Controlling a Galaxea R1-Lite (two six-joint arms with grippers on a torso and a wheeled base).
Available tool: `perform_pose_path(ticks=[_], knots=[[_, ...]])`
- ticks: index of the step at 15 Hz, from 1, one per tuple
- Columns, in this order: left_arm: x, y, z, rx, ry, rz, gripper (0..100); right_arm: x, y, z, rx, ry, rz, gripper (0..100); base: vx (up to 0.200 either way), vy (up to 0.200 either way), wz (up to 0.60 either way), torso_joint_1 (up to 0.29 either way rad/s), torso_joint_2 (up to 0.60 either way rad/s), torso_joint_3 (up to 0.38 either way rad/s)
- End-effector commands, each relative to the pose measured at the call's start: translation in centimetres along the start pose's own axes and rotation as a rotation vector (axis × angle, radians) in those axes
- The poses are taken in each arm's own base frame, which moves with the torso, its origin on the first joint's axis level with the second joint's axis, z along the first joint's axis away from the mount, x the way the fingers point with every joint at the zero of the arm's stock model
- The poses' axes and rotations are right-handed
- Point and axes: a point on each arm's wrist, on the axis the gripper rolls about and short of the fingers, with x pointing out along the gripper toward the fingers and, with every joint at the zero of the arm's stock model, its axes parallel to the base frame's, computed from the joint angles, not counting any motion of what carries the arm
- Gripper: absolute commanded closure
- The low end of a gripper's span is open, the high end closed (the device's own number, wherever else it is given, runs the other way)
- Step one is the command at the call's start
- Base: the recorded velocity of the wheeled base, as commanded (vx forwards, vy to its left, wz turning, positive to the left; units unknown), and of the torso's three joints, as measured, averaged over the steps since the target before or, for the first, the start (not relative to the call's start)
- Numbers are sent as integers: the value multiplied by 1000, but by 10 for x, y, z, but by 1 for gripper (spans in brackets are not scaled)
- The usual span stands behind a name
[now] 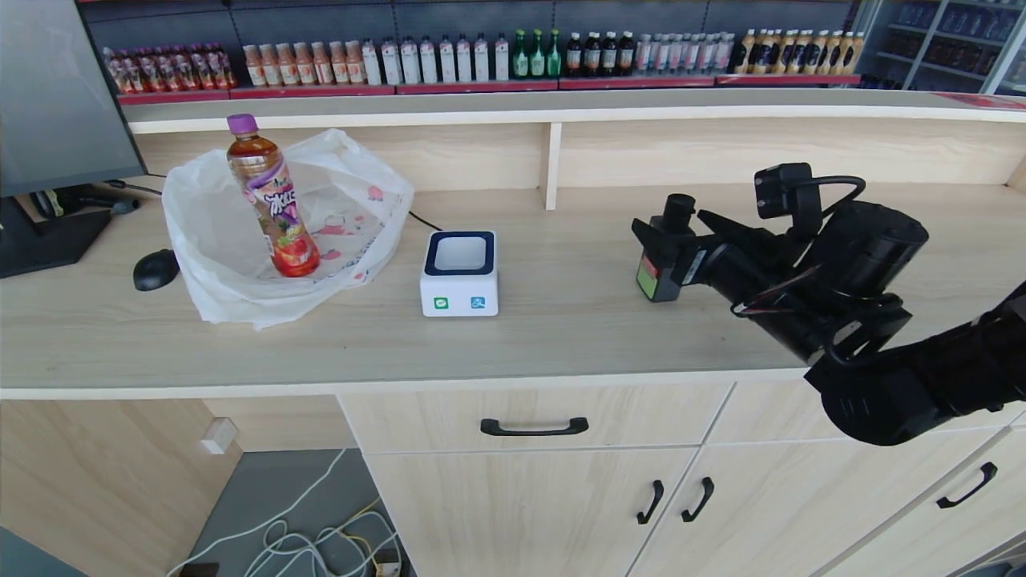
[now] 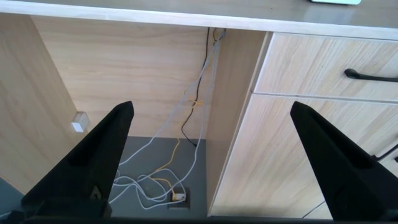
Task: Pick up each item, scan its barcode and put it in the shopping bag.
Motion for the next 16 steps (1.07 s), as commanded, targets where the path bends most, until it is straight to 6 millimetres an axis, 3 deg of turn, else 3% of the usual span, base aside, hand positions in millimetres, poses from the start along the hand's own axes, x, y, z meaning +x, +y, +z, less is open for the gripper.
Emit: perform_pose_path(ticks=[1,9,16], knots=[[0,0,0,-1,0,0,0,3,-3,-8,-1,15,-8,0,0,0,0,0,0,0],[0,0,0,-1,0,0,0,13,-9,-33,17,64,-22,0,0,0,0,0,0,0],[0,0,0,-1,0,0,0,27,-17,-40,16,48,-35,0,0,0,0,0,0,0]])
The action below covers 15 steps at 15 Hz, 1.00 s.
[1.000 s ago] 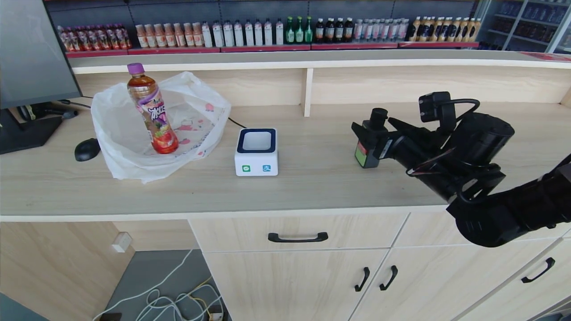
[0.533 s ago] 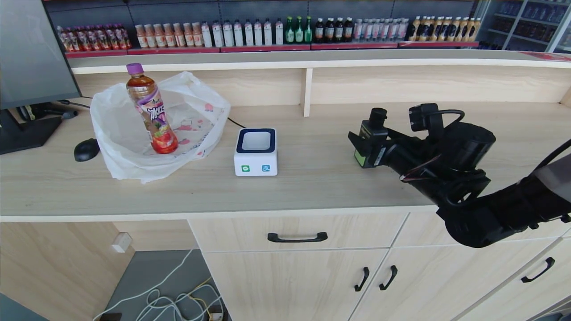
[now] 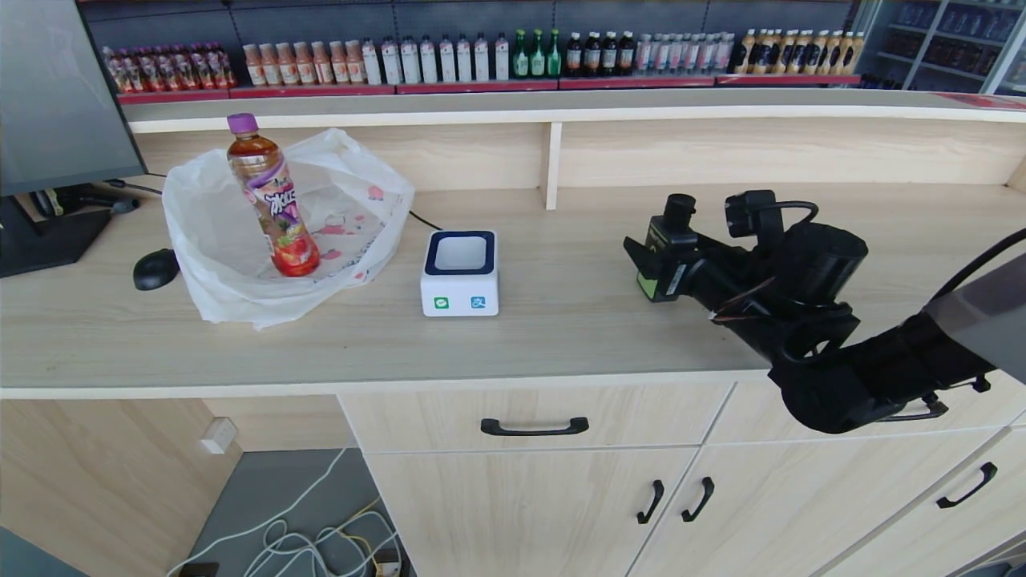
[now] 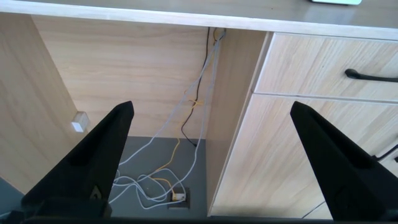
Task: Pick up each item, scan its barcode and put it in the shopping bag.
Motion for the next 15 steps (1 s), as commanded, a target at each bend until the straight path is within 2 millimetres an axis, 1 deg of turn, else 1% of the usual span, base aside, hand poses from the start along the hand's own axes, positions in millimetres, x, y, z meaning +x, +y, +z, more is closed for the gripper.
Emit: perform_pose_path(ticks=[1,6,9,12,15], knots=[[0,0,0,0,0,-1,0,4,-3,-6,0,6,-5,0,0,0,0,0,0,0],[0,0,0,0,0,1,0,11,-6,-11,-3,-1,-12,0,0,0,0,0,0,0],[0,0,0,0,0,1,0,16,-12,-13,-6,-6,-26,0,0,0,0,0,0,0],[0,0,0,0,0,1,0,17,-13,-17,-6,0,-28,0,0,0,0,0,0,0],[0,0,0,0,0,1,0,18,-14,-17,-7,0,-29,0,0,0,0,0,0,0]])
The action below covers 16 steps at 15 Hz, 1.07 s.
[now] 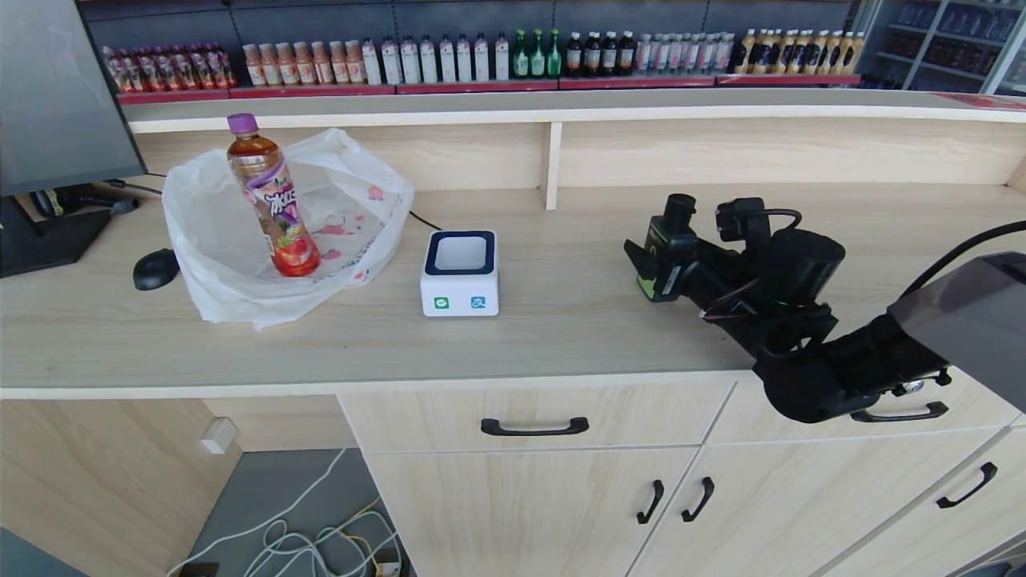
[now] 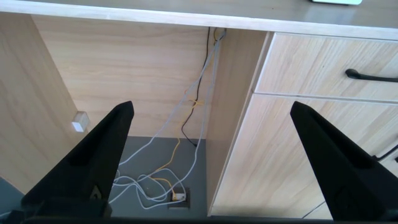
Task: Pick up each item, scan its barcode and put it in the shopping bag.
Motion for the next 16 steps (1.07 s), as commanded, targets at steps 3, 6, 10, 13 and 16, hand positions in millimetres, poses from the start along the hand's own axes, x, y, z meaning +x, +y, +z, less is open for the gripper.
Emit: perform_pose_path(ticks=[3,6,10,13,16], knots=[[0,0,0,0,0,0,0,0,-4,-2,-2,3,-9,100,0,0,0,0,0,0],[0,0,0,0,0,0,0,0,-6,-1,-2,-2,-14,100,0,0,0,0,0,0],[0,0,0,0,0,-2,0,-1,-5,1,-3,-6,-11,100,0,0,0,0,0,0],[0,0,0,0,0,0,0,-2,-4,9,-5,-26,-12,100,0,0,0,0,0,0],[0,0,0,0,0,0,0,-7,-1,32,-23,-76,-3,100,0,0,0,0,0,0]])
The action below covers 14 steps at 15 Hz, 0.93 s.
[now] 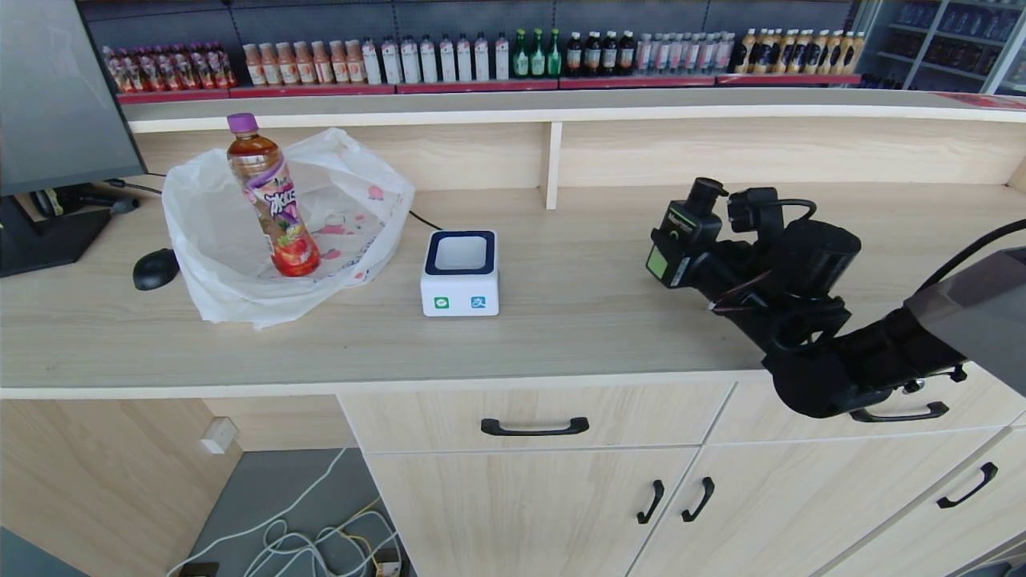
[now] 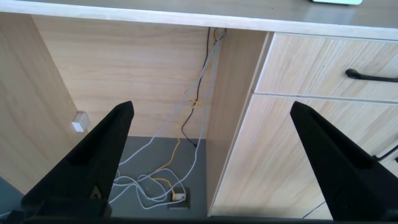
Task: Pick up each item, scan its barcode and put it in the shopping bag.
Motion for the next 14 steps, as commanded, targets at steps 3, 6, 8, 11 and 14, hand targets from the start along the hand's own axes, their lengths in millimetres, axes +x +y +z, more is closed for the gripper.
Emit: perform_pose_path(ticks=[3,6,8,11,14], knots=[[0,0,0,-1,0,0,0,-21,20,62,-18,-127,45,100,0,0,0,0,0,0],[0,0,0,-1,0,0,0,-59,26,89,-22,-139,78,100,0,0,0,0,0,0],[0,0,0,-1,0,0,0,-86,27,90,-63,-104,106,100,0,0,0,0,0,0],[0,0,0,-1,0,0,0,-135,34,87,-93,-40,157,100,0,0,0,0,0,0],[0,0,0,-1,0,0,0,-166,42,81,-100,3,195,100,0,0,0,0,0,0]])
